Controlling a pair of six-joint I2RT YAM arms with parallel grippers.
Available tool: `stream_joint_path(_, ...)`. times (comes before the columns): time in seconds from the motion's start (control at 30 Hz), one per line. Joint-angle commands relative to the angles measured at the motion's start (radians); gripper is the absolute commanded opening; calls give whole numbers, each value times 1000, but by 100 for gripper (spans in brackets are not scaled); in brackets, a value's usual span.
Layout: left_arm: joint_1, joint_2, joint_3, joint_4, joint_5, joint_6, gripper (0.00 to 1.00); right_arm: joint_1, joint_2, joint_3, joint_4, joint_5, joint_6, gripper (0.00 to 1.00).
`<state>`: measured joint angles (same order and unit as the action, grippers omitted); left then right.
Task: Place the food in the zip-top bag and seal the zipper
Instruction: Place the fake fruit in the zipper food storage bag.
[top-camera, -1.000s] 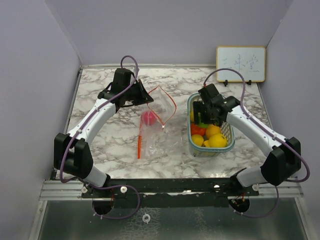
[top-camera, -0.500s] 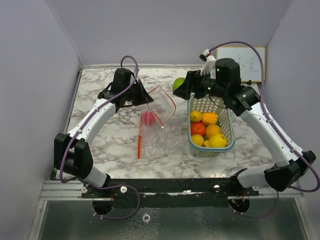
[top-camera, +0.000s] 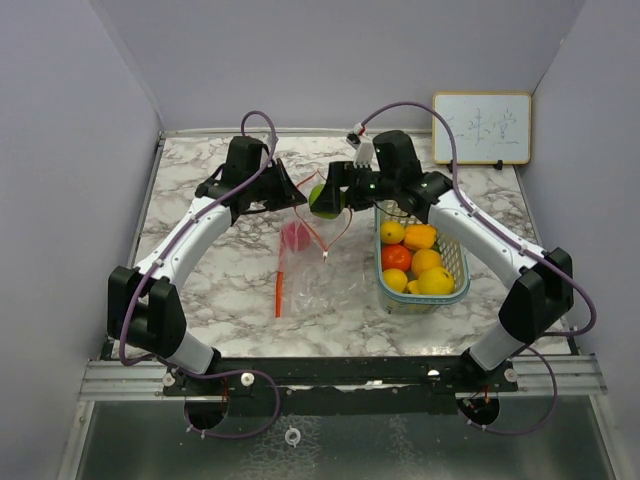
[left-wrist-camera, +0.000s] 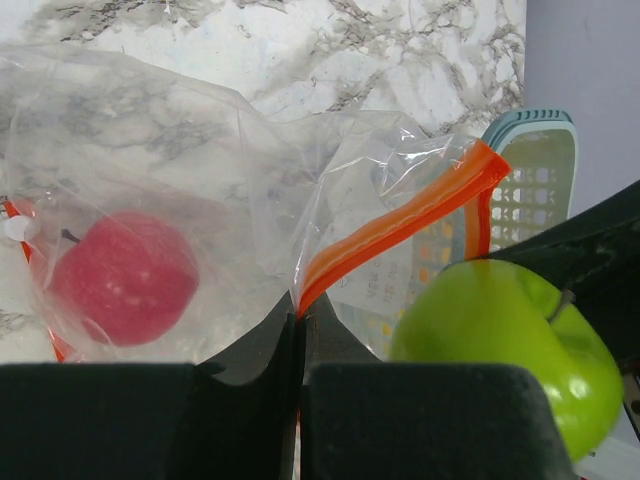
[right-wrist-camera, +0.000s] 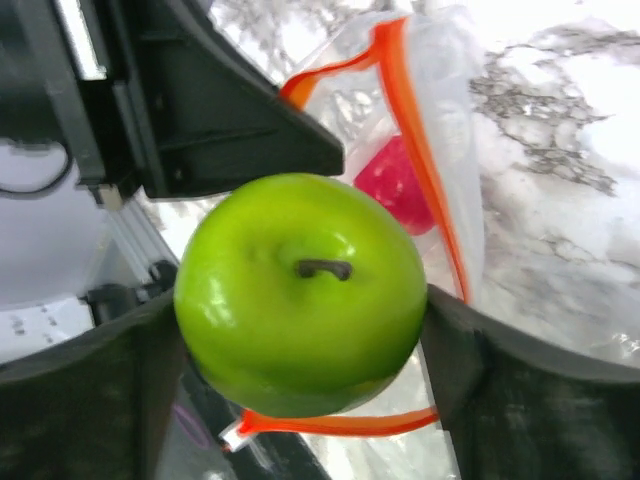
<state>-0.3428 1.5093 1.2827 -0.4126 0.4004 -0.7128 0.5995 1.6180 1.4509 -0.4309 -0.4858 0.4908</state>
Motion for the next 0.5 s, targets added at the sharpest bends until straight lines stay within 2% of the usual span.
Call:
stream_joint_path(0.0, -4, -37, 38, 3, 17, -4, 0, 3, -22, 81, -99, 191, -48, 100)
stream_joint_path(0.27, -3, -15, 47, 10, 29, -1, 0, 3, -73, 127, -207, 281, -67, 100)
stream_joint_path(0.47, -4, -13, 45, 6, 29, 16, 0, 1, -170, 126, -495, 625, -29, 100)
